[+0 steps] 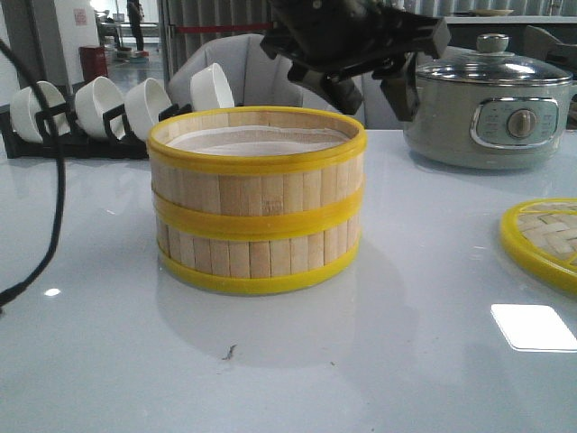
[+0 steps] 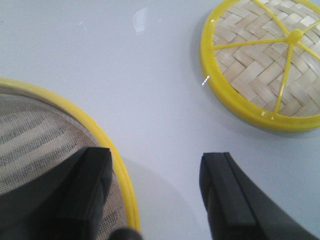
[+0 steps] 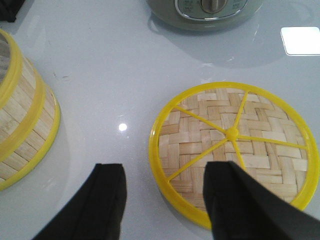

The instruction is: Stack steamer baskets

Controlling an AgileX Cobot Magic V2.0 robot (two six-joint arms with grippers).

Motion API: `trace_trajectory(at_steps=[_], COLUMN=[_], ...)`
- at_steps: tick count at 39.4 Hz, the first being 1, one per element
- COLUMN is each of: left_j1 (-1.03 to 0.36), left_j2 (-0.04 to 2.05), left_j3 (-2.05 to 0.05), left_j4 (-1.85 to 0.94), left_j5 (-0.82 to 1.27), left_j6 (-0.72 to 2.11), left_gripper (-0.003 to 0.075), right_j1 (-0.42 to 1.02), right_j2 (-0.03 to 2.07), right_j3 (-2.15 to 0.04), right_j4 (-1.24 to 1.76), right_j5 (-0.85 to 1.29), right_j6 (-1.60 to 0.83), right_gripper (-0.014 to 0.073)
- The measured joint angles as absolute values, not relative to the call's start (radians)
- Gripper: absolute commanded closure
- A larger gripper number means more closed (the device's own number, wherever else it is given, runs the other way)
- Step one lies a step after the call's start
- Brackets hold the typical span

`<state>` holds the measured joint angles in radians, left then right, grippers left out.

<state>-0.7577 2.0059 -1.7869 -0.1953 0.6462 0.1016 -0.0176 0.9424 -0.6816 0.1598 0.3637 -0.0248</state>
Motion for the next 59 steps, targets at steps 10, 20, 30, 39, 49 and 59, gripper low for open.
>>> trace_trajectory(at_steps=[10,20,30,39,49,59], left_j1=[-0.737,-0.619,-0.409,-0.217,-0.131,-0.136], left_j2=[1.991,1.864,1.700,1.464,1.107,0.799], left_j3=[-1.927,-1.945,-1.926,-1.745,-1.345,-0.941], left_j4=[-0.191,-0.193,-0.193,-0.189,-0.176,-0.172], left_j5=[0.766,0.782,0.802,0.798,0.711,0.595], left_j6=[0.103,0.103,0.103,0.103,0.103,0.103], left_gripper=[0.0615,0.0633,0.0633,0.0633,0.0633,0.0633], right_j1=[-0.018,-0.018,-0.018,-0.018,-0.018,-0.018], right_j2=[0.942,0.942,0.942,0.942,0.942,0.942], right_j3=[-0.682,-0.682,-0.682,-0.682,-0.682,-0.682], right_j4=[0.160,0.160,0.160,0.160,0.160,0.160], right_j5=[0.364,0.364,0.364,0.364,0.364,0.366], right_j6=[-0.025,-0.025,-0.025,-0.025,-0.025,-0.025], right_gripper=[0.0128,0.0128,0.0128,0.0128,0.0128,0.0128])
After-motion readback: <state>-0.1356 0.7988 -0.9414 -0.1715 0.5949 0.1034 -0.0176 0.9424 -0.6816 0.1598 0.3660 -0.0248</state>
